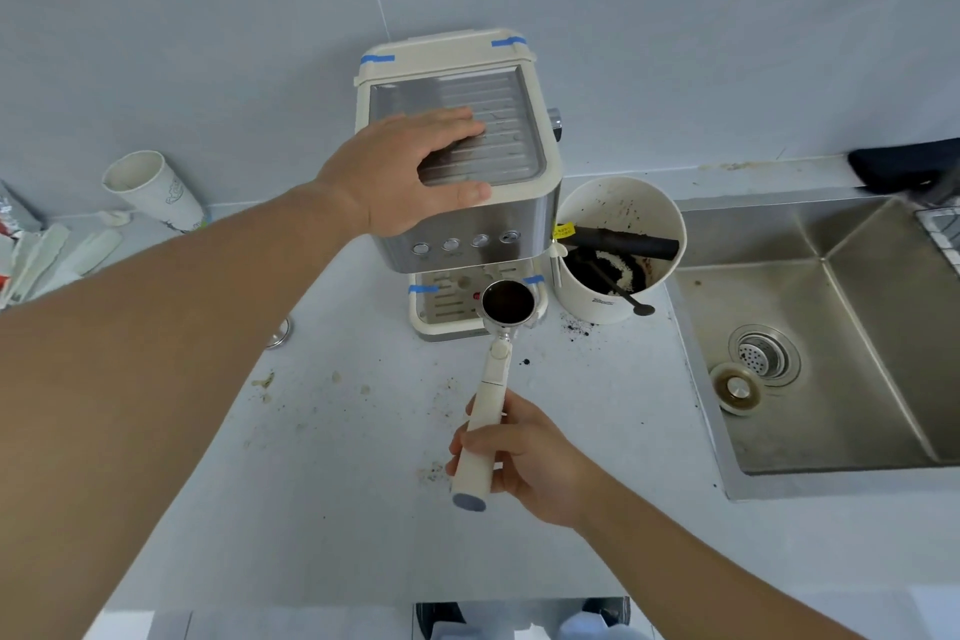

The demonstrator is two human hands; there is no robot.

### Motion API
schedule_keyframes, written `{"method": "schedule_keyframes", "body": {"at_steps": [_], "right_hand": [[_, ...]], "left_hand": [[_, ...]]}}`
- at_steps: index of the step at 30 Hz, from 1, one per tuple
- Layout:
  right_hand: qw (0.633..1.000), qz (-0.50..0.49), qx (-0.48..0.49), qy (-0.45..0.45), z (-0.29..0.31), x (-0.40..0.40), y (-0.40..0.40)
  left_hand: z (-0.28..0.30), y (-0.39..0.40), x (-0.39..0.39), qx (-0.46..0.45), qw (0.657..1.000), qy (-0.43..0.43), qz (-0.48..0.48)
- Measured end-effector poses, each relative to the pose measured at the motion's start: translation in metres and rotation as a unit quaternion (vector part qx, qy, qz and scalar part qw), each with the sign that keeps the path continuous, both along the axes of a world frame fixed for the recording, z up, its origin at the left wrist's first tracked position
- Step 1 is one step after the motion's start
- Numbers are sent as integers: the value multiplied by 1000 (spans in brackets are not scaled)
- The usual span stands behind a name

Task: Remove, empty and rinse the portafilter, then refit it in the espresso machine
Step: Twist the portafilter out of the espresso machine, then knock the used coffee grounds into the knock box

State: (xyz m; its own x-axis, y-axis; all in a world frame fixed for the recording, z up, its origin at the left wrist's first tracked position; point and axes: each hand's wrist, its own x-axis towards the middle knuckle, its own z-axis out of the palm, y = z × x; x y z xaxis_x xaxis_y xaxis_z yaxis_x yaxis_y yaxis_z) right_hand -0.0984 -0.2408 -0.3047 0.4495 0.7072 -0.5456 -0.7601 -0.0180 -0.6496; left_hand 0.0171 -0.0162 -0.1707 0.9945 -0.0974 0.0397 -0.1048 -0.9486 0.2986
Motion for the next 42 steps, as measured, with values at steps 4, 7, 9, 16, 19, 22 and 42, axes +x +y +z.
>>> {"method": "schedule_keyframes", "body": {"at_steps": [4, 7, 9, 16, 19, 22, 42], "right_hand": [[1000, 14, -6, -24, 13, 3, -23], [1000, 10, 2, -24, 23, 6, -39], [1000, 5, 11, -22, 30, 9, -48], [998, -38, 44, -4, 51, 27, -77], [997, -61, 44, -9, 56, 37, -88], [995, -85, 37, -20, 59, 50, -99], [986, -147, -32, -78, 62, 130, -140]], "left_hand": [[0, 0, 0, 18, 1000, 11, 0], [-1, -1, 0, 29, 999, 12, -4], [-1, -2, -1, 27, 1000, 13, -3], [3, -12, 1, -31, 997, 32, 60], [4, -18, 2, -44, 996, 26, 75], [4, -24, 4, -56, 994, 16, 94], [-4, -22, 4, -73, 988, -42, 131]]}}
